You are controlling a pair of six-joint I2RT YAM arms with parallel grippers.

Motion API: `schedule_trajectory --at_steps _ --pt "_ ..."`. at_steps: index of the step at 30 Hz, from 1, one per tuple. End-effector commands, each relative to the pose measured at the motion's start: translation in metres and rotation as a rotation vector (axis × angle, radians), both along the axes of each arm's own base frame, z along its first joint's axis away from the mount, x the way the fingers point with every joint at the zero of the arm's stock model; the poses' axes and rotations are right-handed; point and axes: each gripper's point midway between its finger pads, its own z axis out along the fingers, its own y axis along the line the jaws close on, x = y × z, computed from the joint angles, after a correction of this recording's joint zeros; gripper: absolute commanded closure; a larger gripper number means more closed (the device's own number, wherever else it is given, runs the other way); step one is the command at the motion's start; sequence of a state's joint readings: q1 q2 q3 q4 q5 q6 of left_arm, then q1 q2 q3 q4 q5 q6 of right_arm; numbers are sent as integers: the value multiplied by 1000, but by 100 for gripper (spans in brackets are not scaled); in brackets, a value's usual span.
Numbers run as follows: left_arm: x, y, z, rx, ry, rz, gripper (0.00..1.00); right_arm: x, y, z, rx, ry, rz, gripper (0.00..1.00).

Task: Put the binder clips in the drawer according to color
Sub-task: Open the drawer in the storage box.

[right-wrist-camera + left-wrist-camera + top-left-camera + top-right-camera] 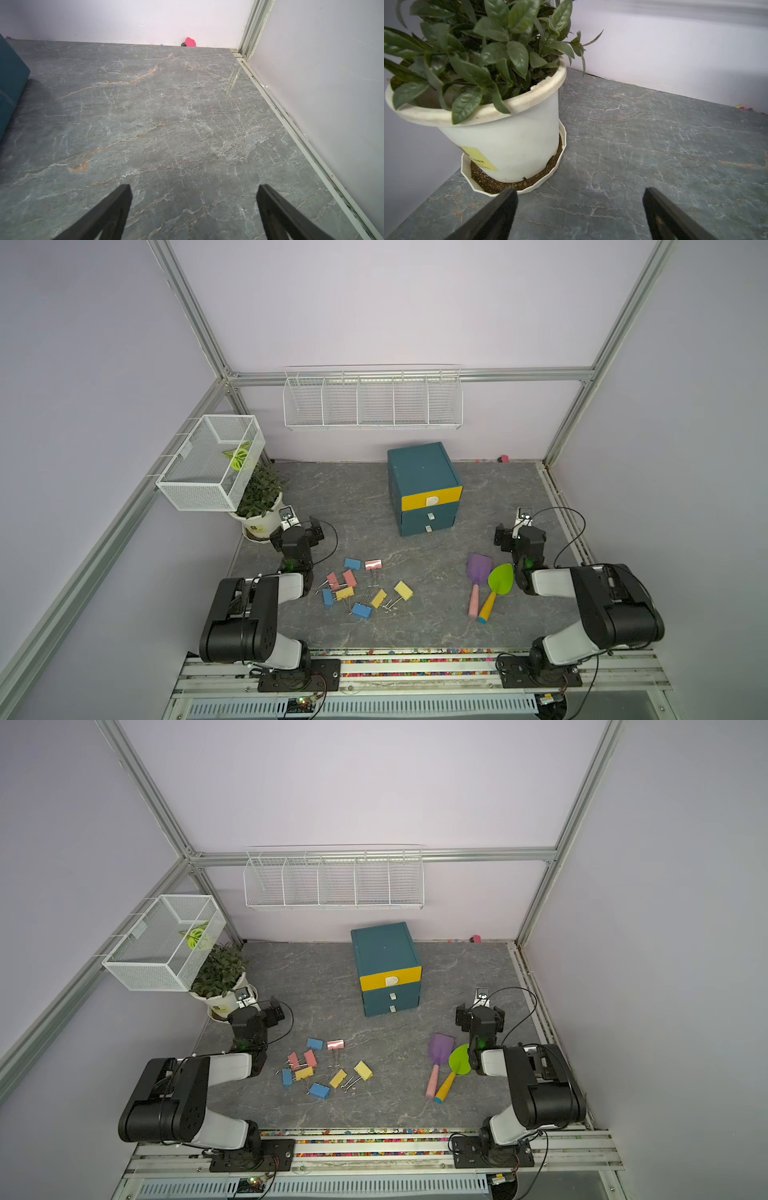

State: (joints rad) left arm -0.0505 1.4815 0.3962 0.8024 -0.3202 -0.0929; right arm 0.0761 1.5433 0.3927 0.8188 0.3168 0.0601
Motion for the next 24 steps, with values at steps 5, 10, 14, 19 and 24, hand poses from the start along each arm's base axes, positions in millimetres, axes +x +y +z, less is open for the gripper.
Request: schedule_trajectory --at_steps 5,10,14,19,24 --pt "5 1 6 -7 -13 3 0 2 0 10 14 -27 -4 1" --pt "5 1 6 -6 -12 3 0 2 0 10 14 -28 -4 1" --pt "5 1 6 -6 -12 2 0 2 0 10 14 -28 -4 1" --pt "5 -3 12 26 -23 -22 0 3 1 13 9 -41 5 1" --pt "1 -63 100 134 -62 -125 0 -10 40 104 -64 -81 52 1"
